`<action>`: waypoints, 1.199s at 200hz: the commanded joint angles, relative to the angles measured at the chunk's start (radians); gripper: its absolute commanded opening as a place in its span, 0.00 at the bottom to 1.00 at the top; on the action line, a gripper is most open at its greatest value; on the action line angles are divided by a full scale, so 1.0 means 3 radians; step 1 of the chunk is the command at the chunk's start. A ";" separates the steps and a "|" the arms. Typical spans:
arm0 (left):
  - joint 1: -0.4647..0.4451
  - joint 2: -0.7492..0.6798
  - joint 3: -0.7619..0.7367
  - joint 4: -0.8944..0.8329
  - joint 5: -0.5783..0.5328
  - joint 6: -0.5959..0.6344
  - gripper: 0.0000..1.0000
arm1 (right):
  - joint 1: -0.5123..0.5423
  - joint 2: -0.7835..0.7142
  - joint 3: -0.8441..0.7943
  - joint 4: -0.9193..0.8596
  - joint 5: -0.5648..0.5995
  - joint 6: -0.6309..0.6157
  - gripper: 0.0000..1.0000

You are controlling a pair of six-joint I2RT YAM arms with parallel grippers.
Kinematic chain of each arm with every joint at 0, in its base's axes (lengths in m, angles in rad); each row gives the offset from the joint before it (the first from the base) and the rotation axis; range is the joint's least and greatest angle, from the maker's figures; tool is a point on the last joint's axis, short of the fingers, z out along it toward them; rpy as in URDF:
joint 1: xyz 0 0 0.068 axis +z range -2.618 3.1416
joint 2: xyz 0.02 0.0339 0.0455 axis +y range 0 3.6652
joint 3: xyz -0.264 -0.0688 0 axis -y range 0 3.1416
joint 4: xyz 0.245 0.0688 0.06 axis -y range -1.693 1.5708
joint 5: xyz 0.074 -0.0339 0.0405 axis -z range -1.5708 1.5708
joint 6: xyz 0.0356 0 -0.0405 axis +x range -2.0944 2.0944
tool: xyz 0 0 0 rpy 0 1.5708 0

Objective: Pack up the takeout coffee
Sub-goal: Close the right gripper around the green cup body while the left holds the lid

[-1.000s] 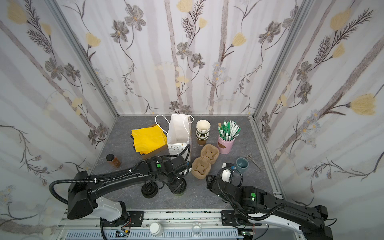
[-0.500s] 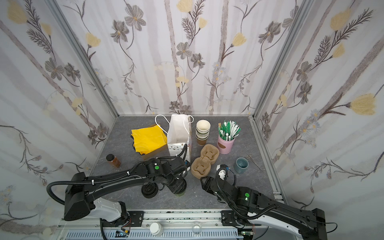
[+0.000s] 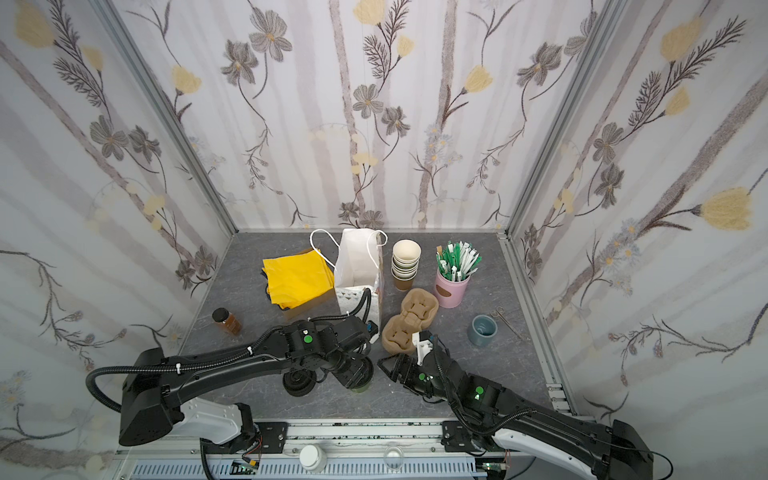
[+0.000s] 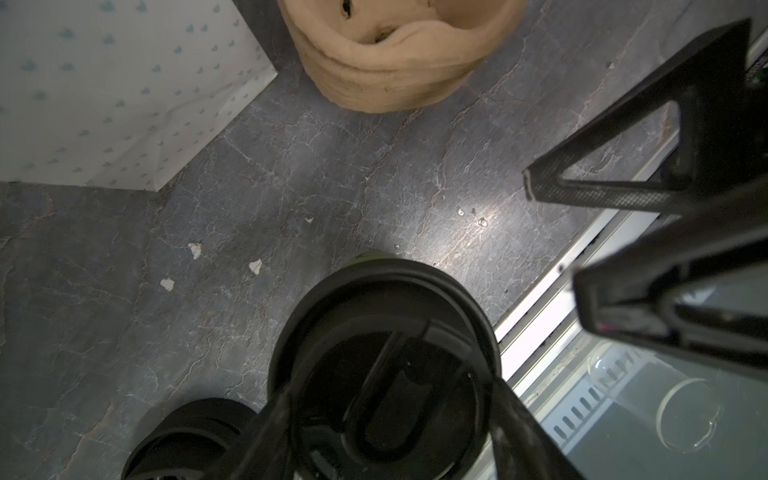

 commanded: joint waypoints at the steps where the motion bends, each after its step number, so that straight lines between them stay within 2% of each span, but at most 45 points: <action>1: 0.0007 0.0058 -0.0120 -0.0404 -0.0054 -0.0067 0.60 | -0.0001 0.0174 -0.0002 0.0529 -0.0250 0.0004 0.76; 47: 0.0003 0.0037 -0.0138 -0.0377 -0.0057 -0.0070 0.61 | -0.0001 0.0632 0.0099 0.0796 -0.0542 -0.0107 0.76; 105: 0.0003 -0.0045 -0.0206 -0.0342 -0.0050 -0.0054 0.64 | -0.0006 0.0998 0.0092 0.1082 -0.0674 -0.0123 0.72; 178: 0.0004 -0.0199 -0.0113 -0.0328 -0.0174 -0.0096 0.82 | -0.0004 0.1217 0.0072 0.1032 -0.0698 -0.0148 0.70; 240: 0.0016 -0.0557 -0.0126 -0.0236 -0.0206 -0.0224 0.91 | -0.0006 0.1239 0.0071 0.1005 -0.0687 -0.0158 0.70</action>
